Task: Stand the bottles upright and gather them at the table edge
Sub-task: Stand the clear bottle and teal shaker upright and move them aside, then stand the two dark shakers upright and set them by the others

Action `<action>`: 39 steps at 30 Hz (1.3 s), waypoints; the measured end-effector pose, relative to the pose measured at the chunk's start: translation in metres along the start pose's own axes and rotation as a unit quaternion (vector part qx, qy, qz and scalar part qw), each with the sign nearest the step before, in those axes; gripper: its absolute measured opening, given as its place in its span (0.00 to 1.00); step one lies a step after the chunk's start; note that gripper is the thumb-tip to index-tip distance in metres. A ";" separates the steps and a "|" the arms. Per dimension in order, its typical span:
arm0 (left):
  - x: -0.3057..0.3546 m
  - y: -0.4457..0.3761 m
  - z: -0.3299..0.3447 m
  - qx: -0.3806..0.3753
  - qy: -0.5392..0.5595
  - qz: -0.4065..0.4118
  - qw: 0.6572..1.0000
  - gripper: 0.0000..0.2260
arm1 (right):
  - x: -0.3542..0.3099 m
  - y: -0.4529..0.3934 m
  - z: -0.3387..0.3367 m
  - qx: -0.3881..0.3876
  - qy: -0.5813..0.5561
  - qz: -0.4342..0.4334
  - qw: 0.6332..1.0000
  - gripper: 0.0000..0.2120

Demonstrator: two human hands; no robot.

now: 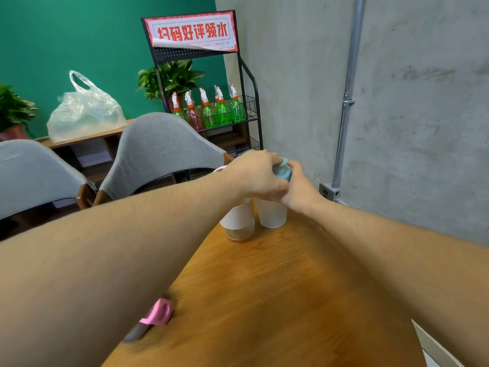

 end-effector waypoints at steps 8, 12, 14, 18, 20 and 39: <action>-0.024 0.044 -0.013 0.059 0.104 -0.071 0.990 0.21 | -0.031 0.027 0.004 0.047 0.002 0.011 0.999 0.57; -0.045 0.088 -0.020 0.084 0.169 -0.133 0.973 0.17 | -0.053 0.055 0.011 0.062 0.092 -0.028 0.993 0.51; -0.062 0.126 -0.026 0.085 0.195 -0.168 0.963 0.16 | -0.072 0.081 0.025 0.056 0.129 -0.051 0.989 0.44; -0.089 0.175 -0.033 0.078 0.248 -0.234 0.937 0.14 | -0.099 0.107 0.046 0.012 0.110 -0.047 0.993 0.33; -0.104 0.207 -0.038 0.071 0.258 -0.254 0.930 0.13 | -0.113 0.123 0.065 -0.024 0.099 -0.038 0.994 0.31; -0.229 0.381 -0.030 0.031 0.316 -0.421 0.850 0.06 | -0.156 0.200 0.227 -0.235 0.304 -0.030 0.923 0.39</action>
Point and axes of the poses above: each hand's wrist, its own y-axis away from the middle knuckle, its own z-axis out of the palm, x = y × z, the point moved 1 cm from there along -y, towards the middle knuckle, and after that the axes turned 15 degrees about -y, right-handed, at the moved point
